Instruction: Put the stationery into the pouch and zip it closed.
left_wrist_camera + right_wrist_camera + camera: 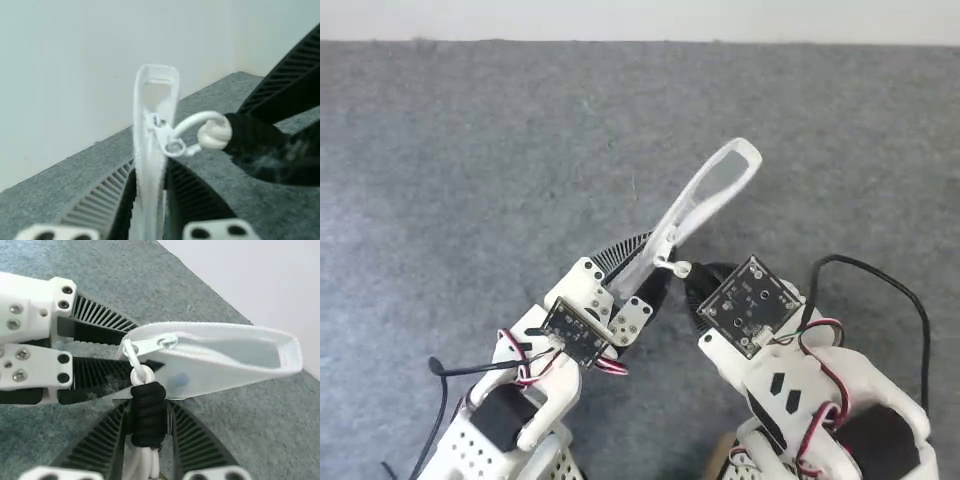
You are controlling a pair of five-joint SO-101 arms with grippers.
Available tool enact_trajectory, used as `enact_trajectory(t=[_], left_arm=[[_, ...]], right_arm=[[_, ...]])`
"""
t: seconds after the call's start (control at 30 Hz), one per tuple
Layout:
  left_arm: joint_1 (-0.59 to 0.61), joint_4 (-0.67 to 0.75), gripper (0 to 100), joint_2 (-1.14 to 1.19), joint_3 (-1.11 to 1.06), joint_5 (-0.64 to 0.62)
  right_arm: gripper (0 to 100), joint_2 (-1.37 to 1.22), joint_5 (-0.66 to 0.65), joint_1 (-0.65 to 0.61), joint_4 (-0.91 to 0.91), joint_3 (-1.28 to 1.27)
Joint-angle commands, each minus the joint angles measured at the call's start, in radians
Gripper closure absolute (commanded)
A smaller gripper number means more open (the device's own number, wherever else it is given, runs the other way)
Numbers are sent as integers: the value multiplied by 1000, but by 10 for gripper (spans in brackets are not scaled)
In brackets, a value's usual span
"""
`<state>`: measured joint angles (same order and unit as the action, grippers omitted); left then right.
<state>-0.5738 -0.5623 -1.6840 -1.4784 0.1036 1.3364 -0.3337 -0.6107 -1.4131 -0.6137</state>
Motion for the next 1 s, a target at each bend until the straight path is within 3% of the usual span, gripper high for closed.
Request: enact_trajectory(t=[0.0, 0.23, 0.5, 0.73, 0.97], left_arm=[[-2, 34, 991, -18, -4, 29], [-2, 2, 991, -18, -12, 31], [-2, -3, 991, -18, -10, 32], [-2, -3, 991, -18, -10, 32], [-2, -3, 991, -18, -12, 32]], right_arm=[[988, 10, 11, -12, 1, 52], [828, 7, 80, -12, -1, 40], [825, 7, 87, -130, 71, -38], [827, 7, 94, -130, 140, -75], [829, 7, 94, -4, 277, -167]])
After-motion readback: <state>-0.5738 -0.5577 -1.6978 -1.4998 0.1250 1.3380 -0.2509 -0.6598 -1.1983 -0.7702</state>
